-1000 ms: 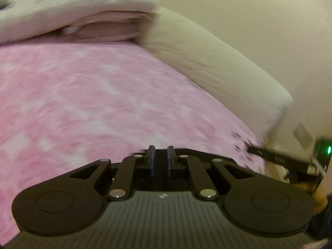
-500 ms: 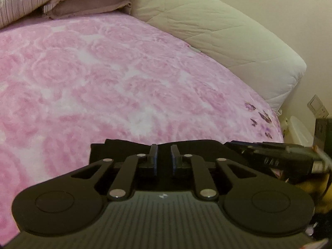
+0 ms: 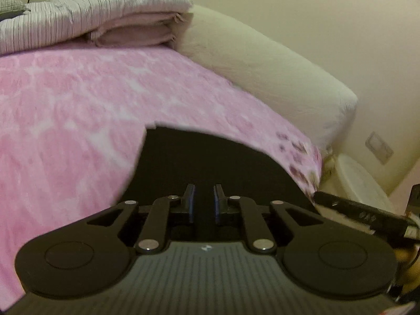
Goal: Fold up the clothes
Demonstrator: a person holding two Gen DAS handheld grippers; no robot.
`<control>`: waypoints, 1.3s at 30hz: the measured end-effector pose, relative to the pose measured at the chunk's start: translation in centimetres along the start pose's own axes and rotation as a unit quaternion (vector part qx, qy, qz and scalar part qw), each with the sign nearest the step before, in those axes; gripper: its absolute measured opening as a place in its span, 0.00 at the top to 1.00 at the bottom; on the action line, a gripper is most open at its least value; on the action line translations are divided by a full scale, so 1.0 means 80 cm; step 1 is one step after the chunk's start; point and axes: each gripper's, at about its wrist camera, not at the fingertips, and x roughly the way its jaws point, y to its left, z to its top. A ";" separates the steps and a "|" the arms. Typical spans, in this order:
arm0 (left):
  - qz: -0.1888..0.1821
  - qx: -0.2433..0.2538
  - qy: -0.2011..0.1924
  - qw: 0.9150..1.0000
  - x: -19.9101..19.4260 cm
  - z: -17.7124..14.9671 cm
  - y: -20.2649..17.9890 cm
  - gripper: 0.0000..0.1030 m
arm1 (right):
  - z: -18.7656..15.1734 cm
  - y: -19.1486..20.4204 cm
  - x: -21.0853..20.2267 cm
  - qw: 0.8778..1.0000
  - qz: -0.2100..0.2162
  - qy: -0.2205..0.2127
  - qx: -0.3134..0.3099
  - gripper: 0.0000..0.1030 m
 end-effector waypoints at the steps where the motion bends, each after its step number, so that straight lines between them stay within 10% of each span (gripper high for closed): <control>1: 0.011 0.007 0.006 1.000 0.004 -0.012 -0.006 0.88 | -0.014 0.010 0.003 1.000 -0.011 0.002 -0.011 0.77; 9: 0.063 -0.009 0.014 0.998 0.026 -0.029 0.004 0.89 | -0.041 0.025 0.047 0.996 -0.054 0.042 -0.048 0.77; 18: 0.091 -0.004 0.006 0.996 0.005 -0.037 -0.006 0.90 | -0.046 0.043 -0.022 0.999 -0.035 -0.019 -0.036 0.77; 29: 0.126 0.016 0.032 0.991 -0.022 -0.040 -0.032 0.81 | -0.037 0.051 -0.011 0.995 -0.065 0.067 -0.024 0.77; 33: 0.129 0.013 0.049 0.990 -0.045 -0.050 -0.039 0.77 | -0.047 0.056 -0.031 0.995 -0.049 0.083 0.005 0.43; 39: 0.132 0.016 0.066 0.989 -0.065 -0.071 -0.043 0.73 | -0.072 0.058 -0.057 0.994 -0.051 0.086 0.037 0.42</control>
